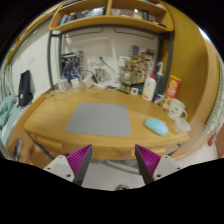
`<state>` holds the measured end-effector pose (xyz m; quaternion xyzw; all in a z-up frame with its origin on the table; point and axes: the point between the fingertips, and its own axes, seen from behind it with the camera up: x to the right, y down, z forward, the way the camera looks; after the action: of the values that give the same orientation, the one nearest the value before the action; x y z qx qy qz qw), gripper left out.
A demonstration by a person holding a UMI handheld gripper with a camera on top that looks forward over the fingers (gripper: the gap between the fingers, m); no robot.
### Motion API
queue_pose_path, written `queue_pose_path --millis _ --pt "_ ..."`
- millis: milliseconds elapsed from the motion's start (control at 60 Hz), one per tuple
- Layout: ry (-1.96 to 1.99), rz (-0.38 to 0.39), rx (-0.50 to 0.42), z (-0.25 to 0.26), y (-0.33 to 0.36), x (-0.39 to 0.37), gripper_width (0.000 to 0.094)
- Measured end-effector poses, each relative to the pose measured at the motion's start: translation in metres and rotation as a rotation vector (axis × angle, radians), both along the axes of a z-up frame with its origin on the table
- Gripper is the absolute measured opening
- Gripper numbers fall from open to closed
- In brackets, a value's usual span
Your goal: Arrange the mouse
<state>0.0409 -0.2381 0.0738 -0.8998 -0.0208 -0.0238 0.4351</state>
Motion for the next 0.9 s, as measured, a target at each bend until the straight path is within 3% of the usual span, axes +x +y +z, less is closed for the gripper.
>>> queue_pose_path --millis 150,350,900 --pt "-0.006 -0.099 -0.026 -0.048 -0.017 0.112 0.0854" --pt "-0.036 -0.141 -0.054 -0.062 0.015 0.195 0.0854" --pt "0.048 -0.009 -0.092 -0.088 0.128 0.241 0.0833"
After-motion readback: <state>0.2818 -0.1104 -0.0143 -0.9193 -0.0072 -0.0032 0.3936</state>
